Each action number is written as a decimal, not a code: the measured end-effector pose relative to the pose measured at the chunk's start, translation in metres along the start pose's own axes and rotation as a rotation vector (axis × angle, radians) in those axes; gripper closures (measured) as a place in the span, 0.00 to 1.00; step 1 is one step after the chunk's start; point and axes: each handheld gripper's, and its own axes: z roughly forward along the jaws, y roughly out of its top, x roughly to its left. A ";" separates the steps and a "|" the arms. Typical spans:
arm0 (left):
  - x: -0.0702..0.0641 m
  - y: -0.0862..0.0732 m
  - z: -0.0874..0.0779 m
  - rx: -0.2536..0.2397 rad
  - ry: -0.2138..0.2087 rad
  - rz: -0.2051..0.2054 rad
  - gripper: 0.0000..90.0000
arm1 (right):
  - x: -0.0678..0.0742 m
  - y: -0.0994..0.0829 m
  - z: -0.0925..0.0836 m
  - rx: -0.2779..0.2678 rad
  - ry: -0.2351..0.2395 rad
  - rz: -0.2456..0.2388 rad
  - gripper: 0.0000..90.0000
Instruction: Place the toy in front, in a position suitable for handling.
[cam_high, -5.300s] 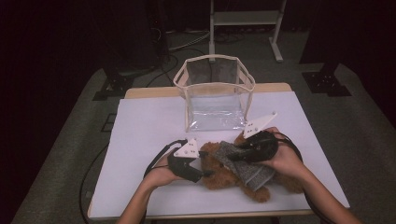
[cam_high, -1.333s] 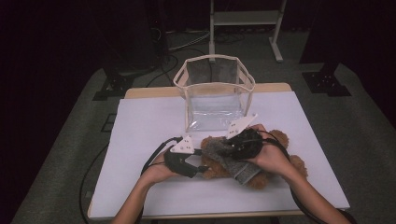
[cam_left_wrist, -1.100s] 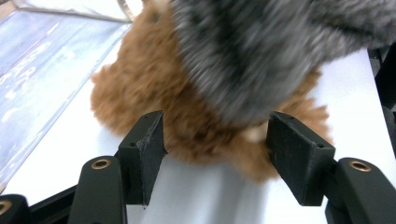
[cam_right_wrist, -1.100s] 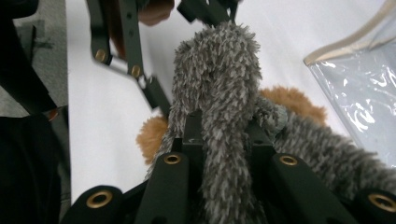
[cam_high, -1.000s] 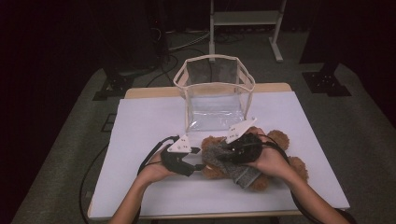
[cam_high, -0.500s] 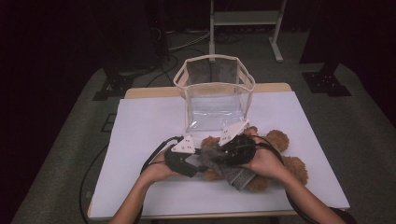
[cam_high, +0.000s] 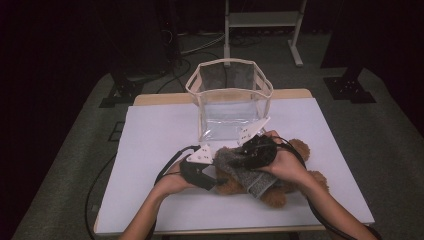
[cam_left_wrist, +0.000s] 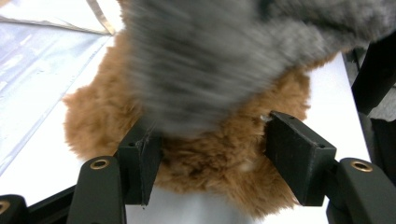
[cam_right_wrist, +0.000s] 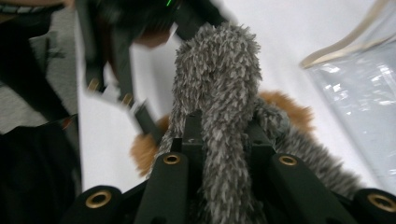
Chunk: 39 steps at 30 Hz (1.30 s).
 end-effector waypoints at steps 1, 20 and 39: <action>-0.001 0.000 0.001 -0.002 -0.005 -0.001 0.40 | -0.003 0.002 -0.001 -0.007 -0.006 -0.001 0.83; -0.013 0.009 -0.002 0.001 -0.040 0.044 0.39 | -0.023 -0.009 -0.017 -0.016 -0.010 0.054 0.83; -0.020 0.015 -0.005 0.023 -0.060 0.086 0.39 | -0.021 -0.045 -0.026 0.021 0.020 0.091 0.83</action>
